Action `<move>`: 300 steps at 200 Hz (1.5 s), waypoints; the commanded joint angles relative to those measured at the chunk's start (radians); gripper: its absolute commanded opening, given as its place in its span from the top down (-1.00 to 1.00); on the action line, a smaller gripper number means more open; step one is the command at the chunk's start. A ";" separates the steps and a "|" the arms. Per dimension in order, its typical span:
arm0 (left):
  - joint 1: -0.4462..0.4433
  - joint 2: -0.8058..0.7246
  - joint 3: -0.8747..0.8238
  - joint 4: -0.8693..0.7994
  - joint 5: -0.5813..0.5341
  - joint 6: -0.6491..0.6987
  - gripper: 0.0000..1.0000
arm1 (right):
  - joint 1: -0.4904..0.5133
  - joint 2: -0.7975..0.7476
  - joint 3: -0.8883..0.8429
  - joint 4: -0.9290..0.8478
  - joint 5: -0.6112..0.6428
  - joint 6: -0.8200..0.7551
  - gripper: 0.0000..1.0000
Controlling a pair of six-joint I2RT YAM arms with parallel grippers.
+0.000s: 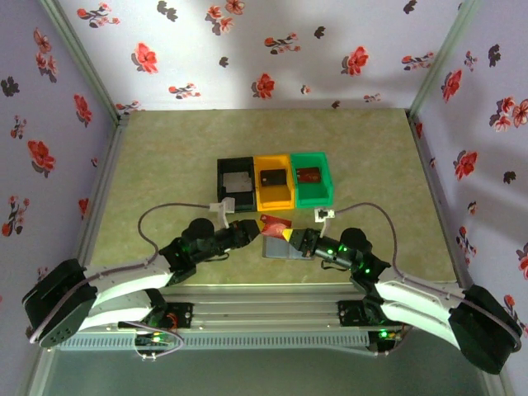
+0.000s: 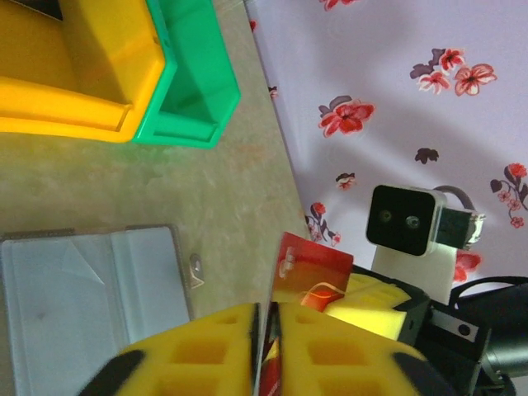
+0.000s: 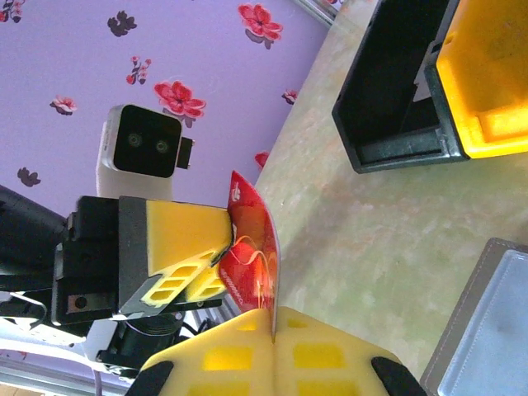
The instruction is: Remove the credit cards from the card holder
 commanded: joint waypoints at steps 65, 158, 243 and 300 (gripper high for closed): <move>0.054 -0.137 0.043 -0.182 0.017 0.061 -0.05 | -0.004 -0.121 0.039 -0.179 0.039 -0.090 1.00; 0.280 -0.327 0.337 -0.938 0.040 0.298 -0.88 | -0.067 -0.231 0.091 -0.478 0.083 -0.132 1.00; 0.431 -0.177 0.607 -1.330 -0.171 0.627 -1.00 | -0.131 -0.285 0.196 -0.768 0.127 -0.185 1.00; 0.433 -0.202 0.526 -1.246 -0.253 0.701 -0.99 | -0.191 -0.253 0.305 -0.976 0.166 -0.231 1.00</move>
